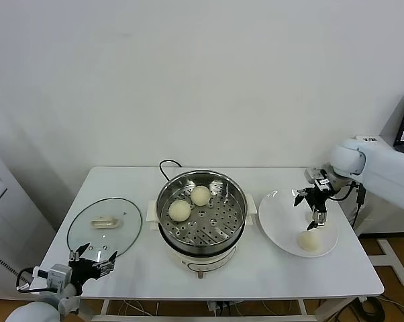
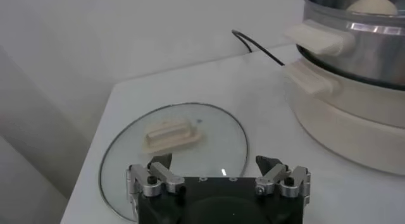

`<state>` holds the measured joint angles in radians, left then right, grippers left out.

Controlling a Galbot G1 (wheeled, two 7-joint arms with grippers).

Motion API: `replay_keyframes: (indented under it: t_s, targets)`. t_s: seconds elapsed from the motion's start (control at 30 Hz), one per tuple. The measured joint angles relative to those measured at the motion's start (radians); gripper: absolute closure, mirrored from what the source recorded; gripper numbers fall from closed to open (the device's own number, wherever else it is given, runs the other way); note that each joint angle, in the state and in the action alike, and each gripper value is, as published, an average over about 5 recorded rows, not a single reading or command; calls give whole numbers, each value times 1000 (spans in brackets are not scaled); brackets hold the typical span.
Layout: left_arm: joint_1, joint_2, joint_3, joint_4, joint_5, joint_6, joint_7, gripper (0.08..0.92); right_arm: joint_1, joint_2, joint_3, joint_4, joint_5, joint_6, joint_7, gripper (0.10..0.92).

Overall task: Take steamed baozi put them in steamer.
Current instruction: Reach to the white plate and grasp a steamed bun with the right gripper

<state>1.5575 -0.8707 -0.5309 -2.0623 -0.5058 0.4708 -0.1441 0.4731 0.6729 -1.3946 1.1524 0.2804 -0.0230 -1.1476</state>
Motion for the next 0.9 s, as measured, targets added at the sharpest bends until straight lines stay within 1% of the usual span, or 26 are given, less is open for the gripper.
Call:
replay_keyframes:
  t_s: [0.53,0.77,0.9]
  targets:
    - [-6,5,6,15,0,0,0,177,-243,61,207,-172,-197,120,-40,211]
    - [-6,6,6,17,-1,0,0,177,-298,78,267,-218,-248,138,-54,277]
    - [-5,6,6,17,-1,0,0,177,-315,81,293,-230,-262,142,-67,342]
